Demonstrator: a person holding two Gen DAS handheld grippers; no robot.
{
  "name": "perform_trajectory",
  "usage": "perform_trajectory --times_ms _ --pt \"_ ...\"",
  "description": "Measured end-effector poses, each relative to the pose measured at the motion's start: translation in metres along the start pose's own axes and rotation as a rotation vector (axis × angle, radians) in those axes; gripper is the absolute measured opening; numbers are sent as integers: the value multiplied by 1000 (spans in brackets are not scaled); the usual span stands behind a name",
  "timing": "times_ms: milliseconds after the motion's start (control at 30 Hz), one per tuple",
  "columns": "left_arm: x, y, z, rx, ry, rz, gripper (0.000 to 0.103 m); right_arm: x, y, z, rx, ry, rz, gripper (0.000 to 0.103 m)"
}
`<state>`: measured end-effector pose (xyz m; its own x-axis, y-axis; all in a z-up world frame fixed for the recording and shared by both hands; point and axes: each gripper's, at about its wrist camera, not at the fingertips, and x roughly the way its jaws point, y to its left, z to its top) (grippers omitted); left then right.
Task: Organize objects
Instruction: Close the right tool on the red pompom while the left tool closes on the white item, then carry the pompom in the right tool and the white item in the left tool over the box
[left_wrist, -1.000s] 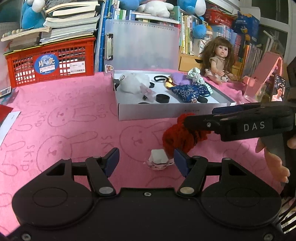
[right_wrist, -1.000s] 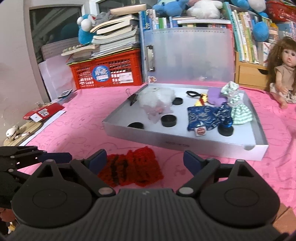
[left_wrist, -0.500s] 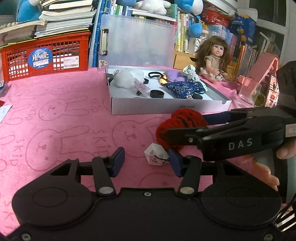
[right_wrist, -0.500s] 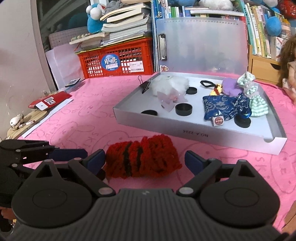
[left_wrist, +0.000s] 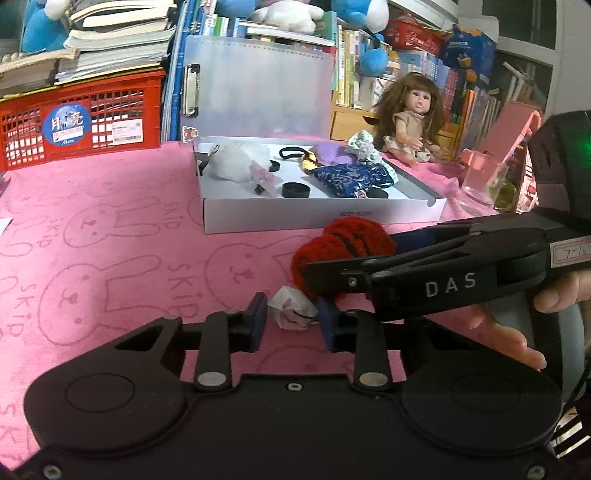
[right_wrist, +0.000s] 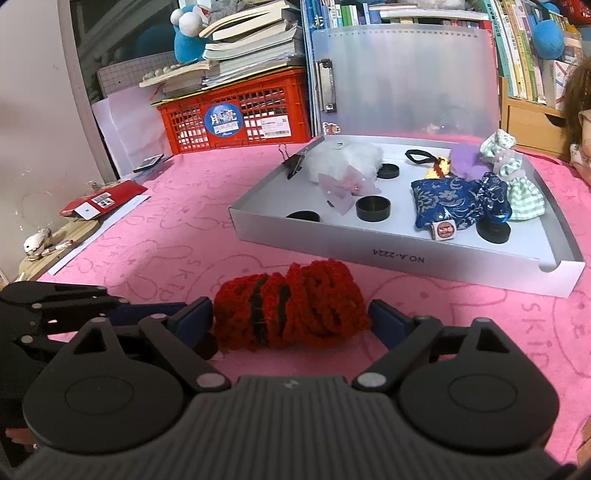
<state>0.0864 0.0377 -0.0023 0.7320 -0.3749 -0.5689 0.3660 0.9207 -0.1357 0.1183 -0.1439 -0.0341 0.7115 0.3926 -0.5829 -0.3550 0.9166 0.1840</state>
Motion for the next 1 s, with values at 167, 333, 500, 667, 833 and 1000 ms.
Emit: perform_trajectory --times_ms 167,333,500,667,833,1000 --pt "-2 -4 -1 20 -5 11 28 -2 2 -1 -9 3 11 79" --pt "-4 -4 -1 20 -7 17 28 -6 5 -1 -23 -11 16 70" --pt "-6 -2 2 12 -10 30 28 -9 4 0 -18 -23 8 67" --pt "-5 -1 5 4 -3 59 27 -15 3 1 -16 -38 -8 66" --pt "-6 -3 9 3 -14 54 27 -21 2 3 -22 -53 -27 66" --pt "-5 -4 16 -15 -21 53 27 -24 -1 4 -14 -64 -54 66"
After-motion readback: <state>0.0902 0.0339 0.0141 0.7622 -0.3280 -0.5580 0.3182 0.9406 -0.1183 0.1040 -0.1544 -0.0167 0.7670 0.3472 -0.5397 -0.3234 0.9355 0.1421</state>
